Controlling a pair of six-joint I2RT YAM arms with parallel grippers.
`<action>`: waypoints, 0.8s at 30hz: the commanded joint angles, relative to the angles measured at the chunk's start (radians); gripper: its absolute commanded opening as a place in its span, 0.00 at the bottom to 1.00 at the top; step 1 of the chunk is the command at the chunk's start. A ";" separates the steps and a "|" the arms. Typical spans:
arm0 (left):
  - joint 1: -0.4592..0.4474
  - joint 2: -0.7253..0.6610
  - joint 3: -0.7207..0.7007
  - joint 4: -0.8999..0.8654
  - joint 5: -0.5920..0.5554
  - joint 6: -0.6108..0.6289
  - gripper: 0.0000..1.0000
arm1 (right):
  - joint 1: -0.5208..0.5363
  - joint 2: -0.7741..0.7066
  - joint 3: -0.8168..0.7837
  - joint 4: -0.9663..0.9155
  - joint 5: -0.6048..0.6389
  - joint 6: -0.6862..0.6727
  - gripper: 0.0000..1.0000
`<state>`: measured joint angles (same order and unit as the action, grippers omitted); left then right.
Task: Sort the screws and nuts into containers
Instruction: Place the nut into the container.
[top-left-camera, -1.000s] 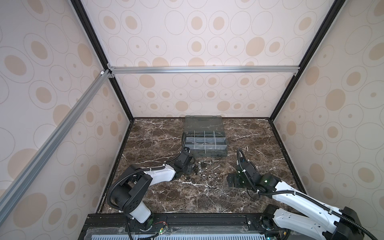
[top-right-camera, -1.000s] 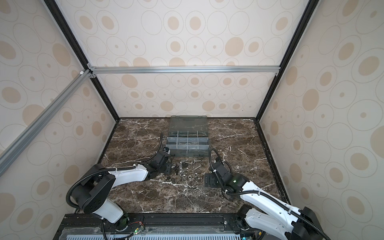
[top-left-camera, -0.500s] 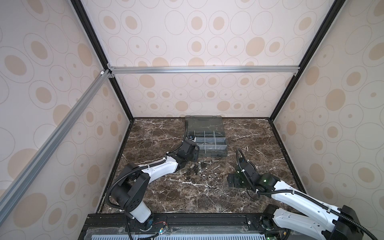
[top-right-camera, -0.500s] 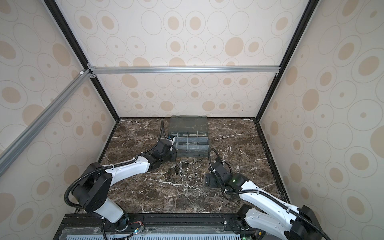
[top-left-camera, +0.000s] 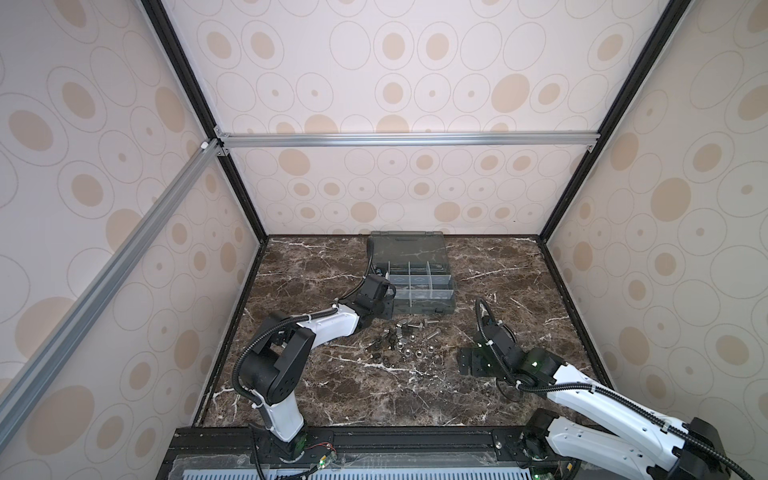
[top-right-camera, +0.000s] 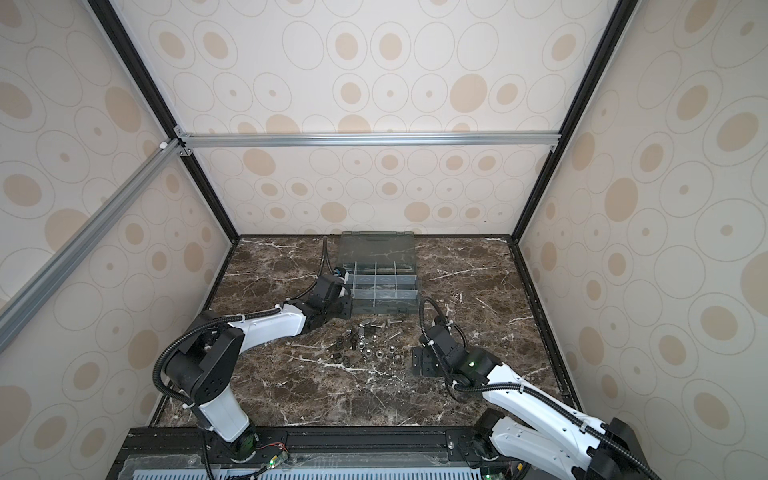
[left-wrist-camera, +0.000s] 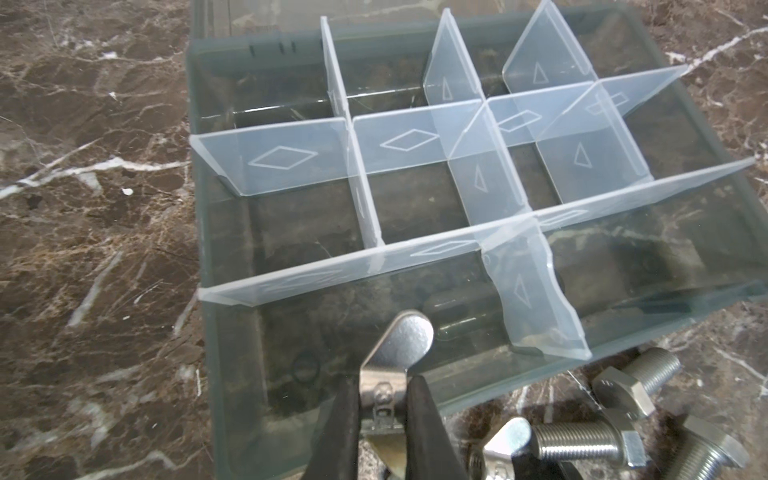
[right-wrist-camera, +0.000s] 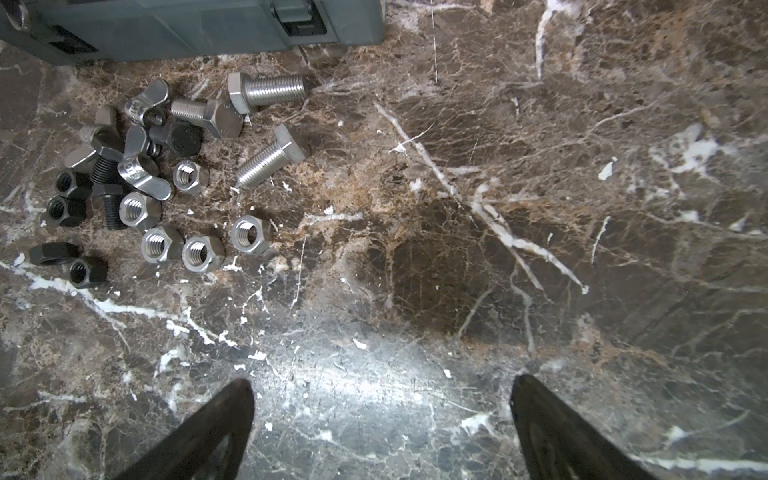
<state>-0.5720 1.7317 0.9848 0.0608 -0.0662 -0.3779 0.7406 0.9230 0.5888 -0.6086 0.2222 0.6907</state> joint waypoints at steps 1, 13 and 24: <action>0.009 0.016 0.034 0.027 0.015 -0.013 0.17 | 0.011 0.009 0.008 -0.026 0.015 0.012 1.00; 0.031 -0.021 0.016 0.025 0.017 -0.037 0.47 | 0.011 0.004 0.011 -0.033 0.010 0.017 1.00; 0.038 -0.174 -0.121 0.068 0.039 -0.078 0.50 | 0.011 0.001 0.008 -0.030 0.005 0.017 1.00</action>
<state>-0.5465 1.6020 0.8864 0.1150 -0.0269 -0.4313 0.7410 0.9329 0.5888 -0.6151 0.2184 0.6926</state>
